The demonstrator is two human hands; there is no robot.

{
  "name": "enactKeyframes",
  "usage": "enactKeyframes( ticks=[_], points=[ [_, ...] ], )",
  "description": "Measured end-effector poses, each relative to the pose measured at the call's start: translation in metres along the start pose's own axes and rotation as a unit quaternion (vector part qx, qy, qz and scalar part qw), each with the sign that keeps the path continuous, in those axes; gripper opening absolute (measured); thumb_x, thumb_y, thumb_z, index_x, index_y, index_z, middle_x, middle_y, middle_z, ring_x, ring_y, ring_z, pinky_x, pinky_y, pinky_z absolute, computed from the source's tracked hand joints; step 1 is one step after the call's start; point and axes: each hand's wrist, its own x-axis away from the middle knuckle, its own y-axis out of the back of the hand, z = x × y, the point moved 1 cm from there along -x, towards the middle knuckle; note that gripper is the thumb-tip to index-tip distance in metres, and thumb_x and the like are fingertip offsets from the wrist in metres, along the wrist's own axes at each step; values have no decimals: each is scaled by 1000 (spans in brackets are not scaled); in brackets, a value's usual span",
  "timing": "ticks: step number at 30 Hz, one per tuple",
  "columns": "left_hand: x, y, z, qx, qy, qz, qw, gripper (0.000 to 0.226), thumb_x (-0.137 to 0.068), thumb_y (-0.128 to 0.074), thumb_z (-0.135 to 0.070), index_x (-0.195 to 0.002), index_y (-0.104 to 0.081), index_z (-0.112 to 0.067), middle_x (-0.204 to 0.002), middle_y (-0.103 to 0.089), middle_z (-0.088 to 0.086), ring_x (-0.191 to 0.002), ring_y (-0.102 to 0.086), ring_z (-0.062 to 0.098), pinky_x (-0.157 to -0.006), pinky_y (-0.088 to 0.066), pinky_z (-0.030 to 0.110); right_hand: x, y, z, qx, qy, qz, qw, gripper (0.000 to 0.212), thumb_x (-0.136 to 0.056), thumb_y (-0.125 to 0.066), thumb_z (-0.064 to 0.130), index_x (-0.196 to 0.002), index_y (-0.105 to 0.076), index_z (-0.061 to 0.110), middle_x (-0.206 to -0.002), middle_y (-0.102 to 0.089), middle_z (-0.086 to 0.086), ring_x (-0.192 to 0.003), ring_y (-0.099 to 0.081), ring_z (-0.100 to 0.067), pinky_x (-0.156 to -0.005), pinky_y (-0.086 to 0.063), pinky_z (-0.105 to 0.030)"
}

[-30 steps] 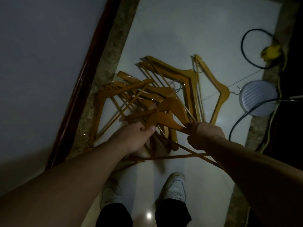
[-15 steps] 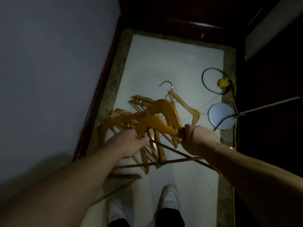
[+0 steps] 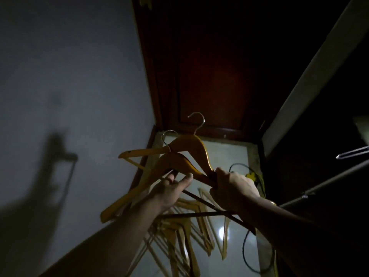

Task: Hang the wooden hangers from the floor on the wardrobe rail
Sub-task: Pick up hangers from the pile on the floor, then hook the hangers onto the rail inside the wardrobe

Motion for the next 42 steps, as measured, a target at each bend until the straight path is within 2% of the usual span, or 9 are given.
enactKeyframes(
  ticks=[8, 12, 20, 23, 26, 32, 35, 39, 42],
  points=[
    [83, 40, -157, -242, -179, -100, 949, 76, -84, -69, -50, -147, -35, -24, -144, -51, 2, -122, -51, 16, -100, -45, 35, 44, 173, 19, 14, 26, -115, 993, 30, -92, -57, 34, -120, -56, 24, -110, -63, 1, -103, -62, -23, -85, -50, -34],
    [138, 60, -235, -218, -272, -45, 936, 67, -89, -67, -43, -146, -37, -27, -142, -51, -3, -130, -48, 20, -109, -40, 42, 70, 267, 27, 29, 21, -134, 990, 23, -90, -58, 42, -102, -51, 24, -95, -62, -1, -88, -65, -24, -70, -44, -29],
    [236, 82, -348, -210, -354, -45, 910, 55, -91, -63, -43, -139, -45, -23, -127, -62, 2, -109, -61, 19, -96, -50, 37, 150, 412, 49, 77, -17, -247, 966, 17, -81, -57, 41, -89, -45, 31, -73, -49, 8, -60, -49, -16, -57, -38, -30],
    [271, 89, -373, -228, -384, -41, 894, 50, -92, -63, -43, -132, -47, -20, -119, -63, 1, -99, -62, 15, -86, -54, 33, 187, 442, 59, 92, -48, -286, 953, 18, -82, -59, 43, -86, -44, 32, -72, -49, 9, -55, -42, -9, -48, -27, -26],
    [301, 97, -391, -245, -420, -31, 873, 39, -90, -65, -46, -120, -47, -29, -102, -61, -12, -85, -56, 0, -67, -44, 19, 223, 464, 71, 80, -78, -318, 941, 17, -82, -60, 42, -83, -45, 33, -74, -56, 6, -59, -53, -12, -49, -38, -27],
    [360, 87, -407, -281, -466, -1, 839, 85, -79, -69, -58, -148, -35, -22, -145, -49, 2, -130, -48, 24, -104, -44, 42, 310, 487, 83, 92, -158, -362, 914, 15, -85, -63, 39, -93, -52, 33, -75, -60, 5, -62, -59, -14, -50, -46, -28],
    [393, 67, -414, -288, -496, 23, 819, 87, -78, -68, -61, -149, -34, -23, -149, -45, 5, -131, -47, 24, -97, -45, 34, 360, 496, 80, 102, -199, -382, 897, 14, -86, -64, 37, -94, -53, 32, -78, -60, 4, -64, -61, -15, -54, -51, -32],
    [440, 31, -425, -291, -547, 73, 781, 73, -81, -68, -58, -141, -41, -27, -141, -52, 0, -101, -52, 2, -70, -37, 16, 431, 506, 65, 111, -241, -397, 879, 15, -85, -63, 38, -94, -52, 32, -78, -60, 4, -66, -61, -15, -60, -54, -34],
    [478, 0, -430, -285, -569, 117, 763, 69, -80, -66, -61, -137, -45, -29, -138, -54, -2, -94, -52, -2, -72, -40, 18, 485, 511, 48, 114, -270, -400, 869, 15, -83, -63, 41, -88, -50, 35, -76, -60, 6, -65, -61, -14, -60, -53, -34]
  ],
)
